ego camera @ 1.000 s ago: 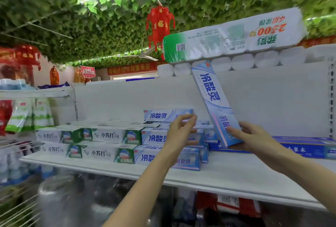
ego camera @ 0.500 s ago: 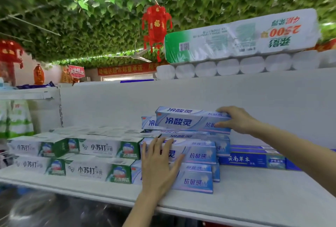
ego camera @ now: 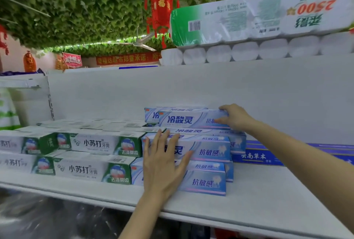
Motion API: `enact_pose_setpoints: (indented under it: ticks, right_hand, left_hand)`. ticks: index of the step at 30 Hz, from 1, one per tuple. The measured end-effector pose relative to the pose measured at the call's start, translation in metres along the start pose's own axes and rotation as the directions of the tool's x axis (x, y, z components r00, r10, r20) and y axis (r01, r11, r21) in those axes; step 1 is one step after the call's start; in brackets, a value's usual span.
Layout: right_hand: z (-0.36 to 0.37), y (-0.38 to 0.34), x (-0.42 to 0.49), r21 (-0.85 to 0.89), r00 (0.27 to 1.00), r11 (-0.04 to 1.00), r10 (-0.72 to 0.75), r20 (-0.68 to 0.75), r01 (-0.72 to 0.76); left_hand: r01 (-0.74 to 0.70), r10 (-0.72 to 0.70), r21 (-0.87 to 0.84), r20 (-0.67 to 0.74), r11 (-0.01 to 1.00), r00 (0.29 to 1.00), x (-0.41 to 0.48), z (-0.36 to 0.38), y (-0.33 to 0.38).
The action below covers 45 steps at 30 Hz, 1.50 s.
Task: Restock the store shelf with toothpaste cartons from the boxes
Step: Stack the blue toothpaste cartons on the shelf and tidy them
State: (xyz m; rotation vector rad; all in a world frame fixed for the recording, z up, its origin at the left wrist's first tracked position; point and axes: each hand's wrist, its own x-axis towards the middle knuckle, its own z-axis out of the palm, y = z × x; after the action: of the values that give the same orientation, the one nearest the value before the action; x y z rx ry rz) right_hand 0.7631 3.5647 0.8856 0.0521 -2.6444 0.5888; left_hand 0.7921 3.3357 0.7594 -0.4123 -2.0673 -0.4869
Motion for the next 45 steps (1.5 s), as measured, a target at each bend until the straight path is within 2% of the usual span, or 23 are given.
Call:
enact_pose_setpoints:
  ticks: [4, 9, 15, 24, 28, 31, 33, 37, 39, 41, 43, 45]
  right_hand:
    - [-0.003, 0.000, -0.022, 0.009, 0.998, 0.999, 0.043, -0.043, -0.042]
    - [-0.036, -0.001, -0.070, -0.044, 0.999, 0.998, -0.045, 0.004, 0.045]
    - [-0.075, 0.003, -0.151, -0.091, 0.995, 0.992, -0.083, 0.063, 0.089]
    - [-0.108, 0.039, -0.317, -0.242, 0.977, 0.964, -0.062, 0.203, 0.111]
    - [-0.107, 0.062, -0.387, -0.373, 0.963, 0.922, -0.004, 0.269, 0.108]
    - [-0.091, 0.079, -0.435, -0.479, 0.949, 0.874, 0.074, 0.307, 0.087]
    - [-0.071, 0.088, -0.464, -0.488, 0.931, 0.871, 0.125, 0.342, 0.062]
    - [-0.016, 0.108, -0.529, -0.362, 0.898, 0.931, 0.194, 0.395, -0.042]
    - [0.023, 0.123, -0.565, -0.275, 0.863, 0.952, 0.246, 0.441, -0.131]
    - [0.070, 0.144, -0.602, -0.230, 0.809, 0.950, 0.303, 0.504, -0.212]
    - [0.120, 0.165, -0.641, -0.205, 0.739, 0.926, 0.377, 0.559, -0.317]
    - [0.166, 0.182, -0.679, -0.163, 0.667, 0.882, 0.445, 0.598, -0.442]
  left_hand:
    - [0.014, -0.014, -0.011, 0.026, 1.000, 1.000, 0.001, -0.005, 0.001]
    - [0.101, -0.080, -0.148, 0.138, 0.984, 0.987, 0.003, -0.030, 0.024]
    - [0.058, 0.008, -0.229, 0.279, 0.972, 0.960, -0.005, -0.066, 0.082]
    - [-0.035, 0.166, -0.343, 0.361, 0.939, 0.918, -0.070, -0.119, 0.176]
    - [-0.141, 0.288, -0.328, 0.457, 0.934, 0.841, -0.127, -0.135, 0.207]
    - [-0.165, 0.321, -0.326, 0.515, 0.931, 0.795, -0.174, -0.141, 0.220]
    - [-0.181, 0.339, -0.316, 0.571, 0.931, 0.748, -0.211, -0.141, 0.221]
    - [-0.200, 0.376, -0.322, 0.711, 0.925, 0.594, -0.302, -0.134, 0.215]
    - [-0.171, 0.369, -0.329, 0.788, 0.929, 0.493, -0.353, -0.129, 0.209]
    - [-0.152, 0.351, -0.316, 0.848, 0.937, 0.398, -0.405, -0.120, 0.201]
    - [-0.127, 0.332, -0.307, 0.879, 0.943, 0.342, -0.454, -0.107, 0.190]
    - [-0.032, 0.282, -0.284, 0.919, 0.958, 0.276, -0.500, -0.093, 0.178]
